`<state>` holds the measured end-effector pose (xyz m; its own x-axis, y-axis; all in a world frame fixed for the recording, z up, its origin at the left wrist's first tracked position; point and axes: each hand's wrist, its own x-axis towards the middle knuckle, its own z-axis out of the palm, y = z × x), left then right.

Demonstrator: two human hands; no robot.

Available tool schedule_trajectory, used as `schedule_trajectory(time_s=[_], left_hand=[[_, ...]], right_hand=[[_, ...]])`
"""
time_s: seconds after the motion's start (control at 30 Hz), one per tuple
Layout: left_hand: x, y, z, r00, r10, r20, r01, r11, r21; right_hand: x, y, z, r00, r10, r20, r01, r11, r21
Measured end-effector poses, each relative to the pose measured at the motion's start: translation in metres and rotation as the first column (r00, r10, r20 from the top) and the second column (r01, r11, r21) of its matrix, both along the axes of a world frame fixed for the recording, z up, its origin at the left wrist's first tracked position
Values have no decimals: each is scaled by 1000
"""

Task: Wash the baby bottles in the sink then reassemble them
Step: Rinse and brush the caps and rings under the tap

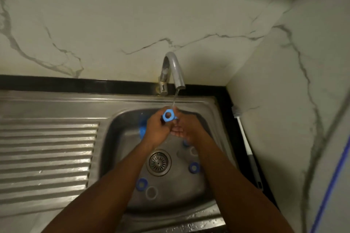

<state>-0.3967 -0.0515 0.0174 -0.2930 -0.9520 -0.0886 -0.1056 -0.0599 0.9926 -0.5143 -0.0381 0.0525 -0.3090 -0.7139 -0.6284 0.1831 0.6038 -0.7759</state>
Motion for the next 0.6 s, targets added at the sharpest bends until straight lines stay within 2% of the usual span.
schedule_trajectory(time_s=[0.07,0.1,0.17,0.2,0.23,0.3,0.33,0.37,0.43,0.5,0.53,0.6], left_hand=[[-1,-7,-1,994,101,39,-102,994,28],[-2,-10,0,990,125,68,-128,991,38],[-8,-11,5,988,103,113,-108,994,35],[-12,-9,9,987,106,121,-110,994,22],[-15,-8,12,986,130,100,-134,990,41],[-19,-1,18,980,169,-107,-147,971,188],[-19,1,18,958,188,-217,-123,952,281],[-19,2,16,936,208,-284,-96,927,361],[-21,3,14,882,279,-381,-53,860,507],[-23,6,12,807,376,-455,-18,786,618],[-26,9,12,775,415,-477,2,753,658],[-28,15,12,733,463,-499,37,705,708]], right_hand=[[-1,11,-1,984,-31,-174,26,999,-31],[-3,21,-8,950,-17,-313,-4,998,-66],[-2,48,-20,825,194,-530,-258,965,-49],[-6,61,-30,755,282,-591,-378,925,-41],[-13,72,-32,713,307,-631,-430,902,-46],[-38,85,-16,744,164,-648,-277,958,-76],[-57,91,-9,728,75,-682,-189,977,-94],[-78,100,-3,666,10,-746,-130,986,-102],[-127,118,-4,471,-42,-881,-45,996,-71],[-160,136,-7,297,155,-942,2,987,163],[-171,142,-15,246,278,-929,23,956,292],[-183,152,-23,258,399,-880,52,903,425]])
